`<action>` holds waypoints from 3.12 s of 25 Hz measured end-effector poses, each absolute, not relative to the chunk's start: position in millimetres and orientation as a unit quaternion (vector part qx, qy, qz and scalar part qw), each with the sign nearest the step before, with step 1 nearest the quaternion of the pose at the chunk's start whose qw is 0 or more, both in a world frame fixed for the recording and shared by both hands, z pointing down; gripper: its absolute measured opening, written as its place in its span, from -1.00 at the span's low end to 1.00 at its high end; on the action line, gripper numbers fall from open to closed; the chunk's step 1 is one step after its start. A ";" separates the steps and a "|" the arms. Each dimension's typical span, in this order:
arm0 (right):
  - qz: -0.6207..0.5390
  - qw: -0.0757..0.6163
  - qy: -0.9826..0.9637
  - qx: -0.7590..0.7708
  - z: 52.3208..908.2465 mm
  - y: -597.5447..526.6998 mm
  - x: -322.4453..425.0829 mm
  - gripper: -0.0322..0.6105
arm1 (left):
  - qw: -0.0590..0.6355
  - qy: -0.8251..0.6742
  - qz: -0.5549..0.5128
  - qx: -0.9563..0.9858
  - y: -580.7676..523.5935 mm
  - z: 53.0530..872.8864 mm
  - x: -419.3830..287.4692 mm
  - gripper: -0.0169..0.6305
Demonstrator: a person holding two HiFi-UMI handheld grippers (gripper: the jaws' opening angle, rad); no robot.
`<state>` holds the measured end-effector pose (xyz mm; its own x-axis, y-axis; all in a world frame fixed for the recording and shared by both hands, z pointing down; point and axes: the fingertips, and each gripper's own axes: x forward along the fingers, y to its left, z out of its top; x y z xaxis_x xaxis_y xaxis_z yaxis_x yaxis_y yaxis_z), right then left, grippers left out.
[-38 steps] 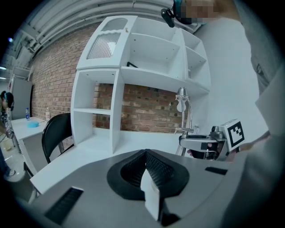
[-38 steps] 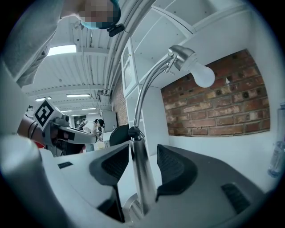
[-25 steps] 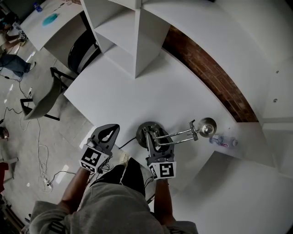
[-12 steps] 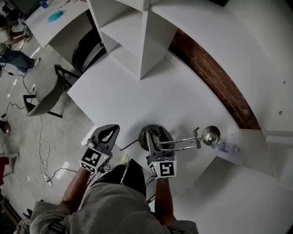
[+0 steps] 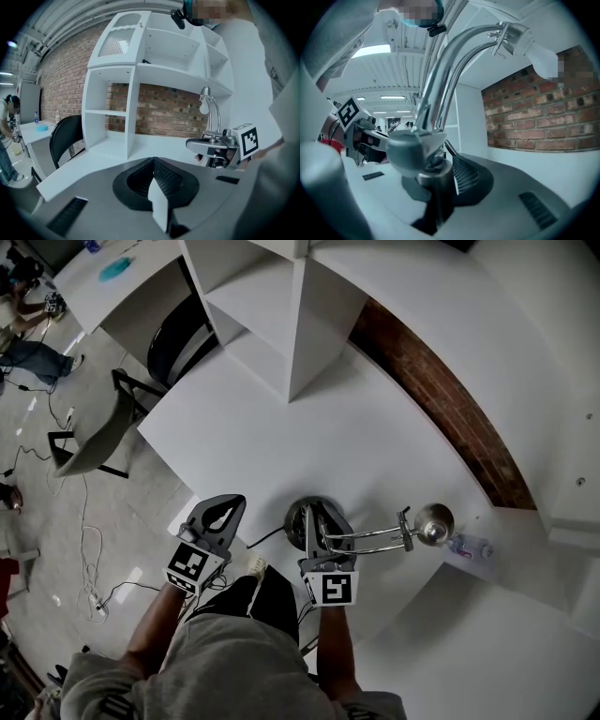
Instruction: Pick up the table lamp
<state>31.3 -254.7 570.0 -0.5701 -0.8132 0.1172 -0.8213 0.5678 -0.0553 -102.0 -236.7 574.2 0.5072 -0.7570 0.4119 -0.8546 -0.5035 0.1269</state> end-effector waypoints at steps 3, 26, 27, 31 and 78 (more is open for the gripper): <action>0.047 0.042 -0.885 0.461 568.4 -254.3 28.7 -0.75 | 0.159 -0.472 0.152 0.854 -238.4 572.4 -101.0 -0.94; 0.035 0.029 -0.880 0.472 547.1 -245.2 53.7 -0.84 | 0.150 -0.484 0.154 0.848 -217.7 561.8 -98.4 -0.94; 0.035 0.024 -0.881 0.471 543.6 -244.4 53.5 -0.84 | 0.149 -0.485 0.154 0.848 -216.3 560.4 -98.7 -0.94; 0.032 -0.007 -0.885 0.465 518.4 -239.2 52.1 -0.84 | 0.142 -0.488 0.148 0.849 -208.4 549.7 -96.6 -0.94; -0.012 0.003 -0.790 0.613 414.2 -71.3 171.6 -0.84 | 0.053 -0.420 0.078 0.903 -147.7 458.4 -48.2 -0.94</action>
